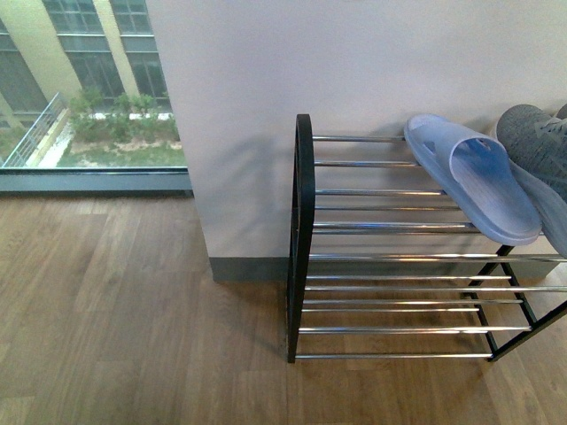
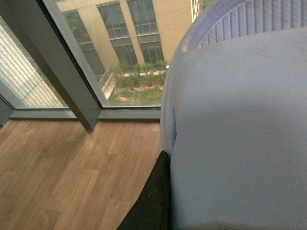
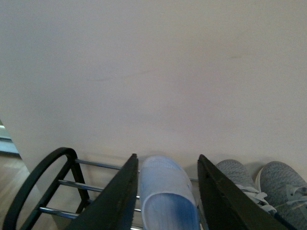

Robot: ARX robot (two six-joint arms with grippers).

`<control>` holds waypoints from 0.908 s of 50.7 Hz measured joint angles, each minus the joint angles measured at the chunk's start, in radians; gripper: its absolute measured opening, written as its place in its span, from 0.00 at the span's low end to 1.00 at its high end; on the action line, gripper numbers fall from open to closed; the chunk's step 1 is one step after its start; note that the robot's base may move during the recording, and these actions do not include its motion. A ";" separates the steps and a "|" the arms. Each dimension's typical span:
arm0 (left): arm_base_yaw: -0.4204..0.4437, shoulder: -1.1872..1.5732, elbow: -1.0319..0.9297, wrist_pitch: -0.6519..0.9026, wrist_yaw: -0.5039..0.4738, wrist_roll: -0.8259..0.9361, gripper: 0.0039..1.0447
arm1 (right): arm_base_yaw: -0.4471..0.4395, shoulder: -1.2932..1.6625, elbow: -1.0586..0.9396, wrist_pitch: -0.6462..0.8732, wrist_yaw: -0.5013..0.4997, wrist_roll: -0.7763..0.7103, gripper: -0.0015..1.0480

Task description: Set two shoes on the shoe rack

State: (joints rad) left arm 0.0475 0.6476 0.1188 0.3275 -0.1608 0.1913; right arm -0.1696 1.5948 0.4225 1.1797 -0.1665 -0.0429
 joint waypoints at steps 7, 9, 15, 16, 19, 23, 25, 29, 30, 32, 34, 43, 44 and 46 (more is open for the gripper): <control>0.000 0.000 0.000 0.000 0.003 0.000 0.02 | 0.032 -0.108 -0.121 -0.008 0.037 0.025 0.07; 0.000 0.000 0.000 0.000 0.003 0.000 0.02 | 0.038 -0.139 -0.148 -0.014 0.046 0.026 0.01; 0.000 0.000 0.000 0.000 0.003 0.000 0.02 | 0.065 -0.245 -0.217 -0.047 0.066 0.031 0.02; 0.000 0.000 0.000 0.000 0.003 0.000 0.02 | 0.069 -0.261 -0.225 -0.053 0.068 0.031 0.02; 0.000 0.000 0.000 0.000 0.003 0.000 0.02 | 0.081 -0.324 -0.262 -0.084 0.079 0.031 0.02; 0.000 0.000 0.000 0.000 0.003 0.000 0.02 | 0.088 -0.371 -0.286 -0.109 0.092 0.031 0.02; 0.000 0.000 0.000 0.000 0.003 0.000 0.02 | 0.092 -0.404 -0.300 -0.127 0.097 0.031 0.02; 0.000 0.000 0.000 0.000 0.003 0.000 0.02 | 0.129 -0.453 -0.319 -0.158 0.151 0.032 0.02; 0.000 0.000 0.000 0.000 0.003 0.000 0.02 | 0.135 -0.462 -0.322 -0.163 0.154 0.032 0.02; 0.000 0.000 0.000 0.000 0.003 0.000 0.02 | 0.151 -0.493 -0.333 -0.183 0.157 0.032 0.02; 0.000 0.000 0.000 0.000 0.003 0.000 0.02 | 0.162 -0.524 -0.343 -0.204 0.156 0.032 0.02; 0.000 0.000 0.000 0.000 0.003 0.000 0.02 | 0.165 -0.644 -0.373 -0.294 0.166 0.032 0.02; 0.000 0.000 0.000 0.000 0.003 0.000 0.02 | 0.165 -0.653 -0.375 -0.301 0.166 0.032 0.02; 0.000 0.000 0.000 0.000 0.003 0.000 0.02 | 0.165 -0.686 -0.382 -0.326 0.166 0.032 0.02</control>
State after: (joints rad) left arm 0.0475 0.6476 0.1188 0.3275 -0.1574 0.1913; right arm -0.0044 0.9092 0.0402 0.8539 -0.0010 -0.0113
